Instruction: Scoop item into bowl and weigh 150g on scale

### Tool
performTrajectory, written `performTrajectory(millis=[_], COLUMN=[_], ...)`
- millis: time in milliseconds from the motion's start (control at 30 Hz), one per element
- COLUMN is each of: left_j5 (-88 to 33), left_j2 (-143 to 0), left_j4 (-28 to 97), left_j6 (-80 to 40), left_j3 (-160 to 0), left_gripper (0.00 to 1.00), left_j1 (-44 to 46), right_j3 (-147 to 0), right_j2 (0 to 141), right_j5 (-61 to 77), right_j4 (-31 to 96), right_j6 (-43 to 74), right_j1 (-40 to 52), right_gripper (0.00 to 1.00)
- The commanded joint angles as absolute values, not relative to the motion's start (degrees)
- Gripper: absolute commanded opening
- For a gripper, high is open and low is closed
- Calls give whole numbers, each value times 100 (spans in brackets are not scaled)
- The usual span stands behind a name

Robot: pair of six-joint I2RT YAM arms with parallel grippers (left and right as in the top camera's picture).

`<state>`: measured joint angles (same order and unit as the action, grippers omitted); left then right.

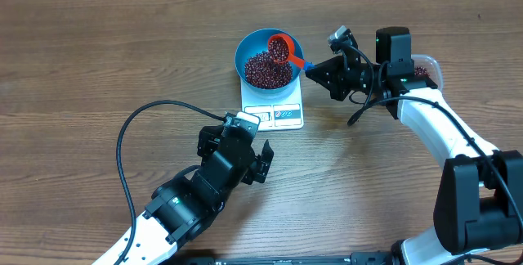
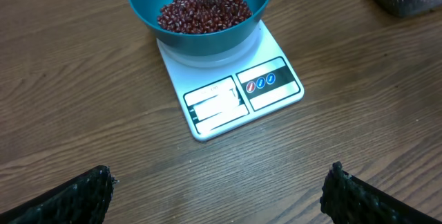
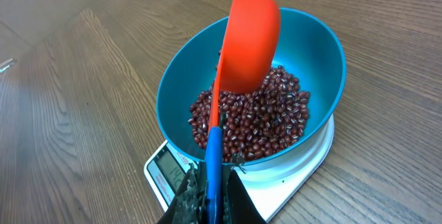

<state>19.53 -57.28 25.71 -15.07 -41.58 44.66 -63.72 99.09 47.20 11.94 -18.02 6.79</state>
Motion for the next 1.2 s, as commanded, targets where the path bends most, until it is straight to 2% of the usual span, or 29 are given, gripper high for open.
performTrajectory(millis=[0,500,800,1167], left_j5=[1946,1946,1946,1946], left_j2=[-5699,-5699,-5699,-5699], left_j4=[2567,2569,2567,2569], left_j6=[-1588,-1588,-1588,-1588], left_j3=[-4123,-4123,-4123,-4123], left_gripper=[100,99,100,100], left_j1=[4504,4504,4504,4504], right_j3=[-6370,-6370,-6370,-6370], right_j2=[9946,9946,9946,9946], right_j5=[4847,4338,4816,4532], right_j4=[1162,1138,1076,1098], right_j6=[-1811,-1979,-1968,-1975], right_j1=[676,670,679,692], right_gripper=[4,4,4,4])
